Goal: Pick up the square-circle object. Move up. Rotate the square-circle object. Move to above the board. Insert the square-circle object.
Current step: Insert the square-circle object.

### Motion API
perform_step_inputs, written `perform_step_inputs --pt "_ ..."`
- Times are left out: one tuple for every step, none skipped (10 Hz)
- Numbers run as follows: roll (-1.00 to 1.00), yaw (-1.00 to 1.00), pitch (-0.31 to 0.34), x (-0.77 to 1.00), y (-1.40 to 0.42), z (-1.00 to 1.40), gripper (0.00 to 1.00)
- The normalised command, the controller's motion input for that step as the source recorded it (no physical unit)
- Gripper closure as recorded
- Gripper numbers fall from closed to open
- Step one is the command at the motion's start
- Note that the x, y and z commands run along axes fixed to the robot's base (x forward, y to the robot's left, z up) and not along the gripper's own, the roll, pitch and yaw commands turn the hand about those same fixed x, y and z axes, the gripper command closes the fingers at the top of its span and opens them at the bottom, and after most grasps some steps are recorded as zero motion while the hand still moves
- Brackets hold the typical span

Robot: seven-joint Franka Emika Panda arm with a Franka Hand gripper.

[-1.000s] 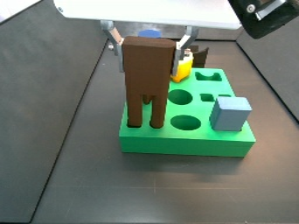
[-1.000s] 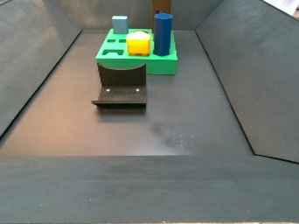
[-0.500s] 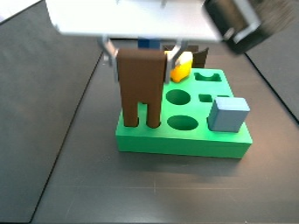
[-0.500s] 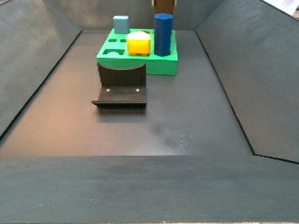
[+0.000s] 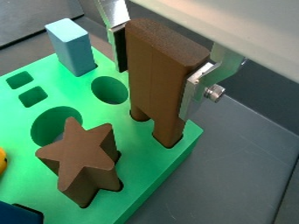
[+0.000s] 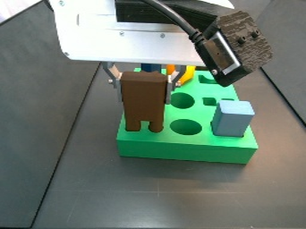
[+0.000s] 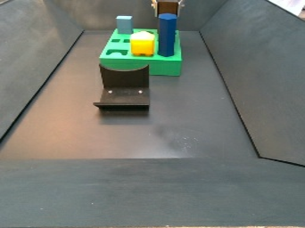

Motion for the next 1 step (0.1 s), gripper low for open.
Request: perform_step_inputs --pt "0.00 0.00 0.000 0.00 0.00 0.00 1.00"
